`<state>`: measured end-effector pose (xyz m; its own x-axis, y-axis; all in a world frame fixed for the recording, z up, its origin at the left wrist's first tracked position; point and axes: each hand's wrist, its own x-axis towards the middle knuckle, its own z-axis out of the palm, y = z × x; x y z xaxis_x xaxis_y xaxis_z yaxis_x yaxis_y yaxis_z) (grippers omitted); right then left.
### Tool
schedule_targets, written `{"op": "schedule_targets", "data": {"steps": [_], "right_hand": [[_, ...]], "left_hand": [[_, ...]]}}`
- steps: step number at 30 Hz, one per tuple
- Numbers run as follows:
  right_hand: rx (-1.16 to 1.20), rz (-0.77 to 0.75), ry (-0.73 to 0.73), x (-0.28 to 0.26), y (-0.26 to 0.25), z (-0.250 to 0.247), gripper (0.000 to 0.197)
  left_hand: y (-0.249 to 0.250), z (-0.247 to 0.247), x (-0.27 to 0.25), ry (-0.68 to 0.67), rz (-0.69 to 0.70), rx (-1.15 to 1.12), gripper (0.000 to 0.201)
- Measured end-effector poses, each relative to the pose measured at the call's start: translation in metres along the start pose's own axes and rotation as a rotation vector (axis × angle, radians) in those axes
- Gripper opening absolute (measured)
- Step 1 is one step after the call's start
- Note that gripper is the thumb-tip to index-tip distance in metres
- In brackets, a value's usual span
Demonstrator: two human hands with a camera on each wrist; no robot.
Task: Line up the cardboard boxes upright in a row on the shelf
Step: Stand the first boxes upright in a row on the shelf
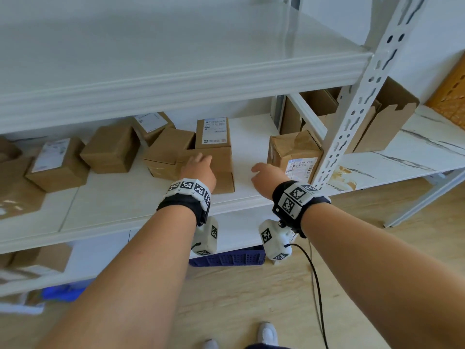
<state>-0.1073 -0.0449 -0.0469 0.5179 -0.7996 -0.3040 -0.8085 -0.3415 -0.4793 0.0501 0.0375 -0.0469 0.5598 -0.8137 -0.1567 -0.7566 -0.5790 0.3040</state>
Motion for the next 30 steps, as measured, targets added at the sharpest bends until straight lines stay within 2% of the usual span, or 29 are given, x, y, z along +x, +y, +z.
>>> {"op": "schedule_targets", "data": {"steps": [4, 13, 20, 24, 30], "right_hand": [[0.021, -0.028, -0.039, 0.011, -0.035, 0.019, 0.054], [0.054, -0.092, -0.015, 0.033, -0.090, 0.053, 0.043], [-0.012, -0.077, 0.167, 0.063, -0.116, 0.041, 0.040], [-0.064, -0.080, 0.170, 0.085, -0.123, 0.036, 0.055], [-0.329, -0.172, 0.056, 0.118, -0.127, 0.041, 0.070]], "left_hand": [[-0.030, 0.000, -0.002, -0.005, 0.097, -0.028, 0.062], [-0.081, -0.013, 0.010, 0.053, 0.063, -0.050, 0.057], [-0.108, -0.019, 0.024, 0.107, 0.055, -0.082, 0.046], [-0.116, -0.020, 0.027, 0.171, 0.015, -0.064, 0.045], [-0.115, -0.023, 0.033, 0.196, -0.029, 0.004, 0.046]]}}
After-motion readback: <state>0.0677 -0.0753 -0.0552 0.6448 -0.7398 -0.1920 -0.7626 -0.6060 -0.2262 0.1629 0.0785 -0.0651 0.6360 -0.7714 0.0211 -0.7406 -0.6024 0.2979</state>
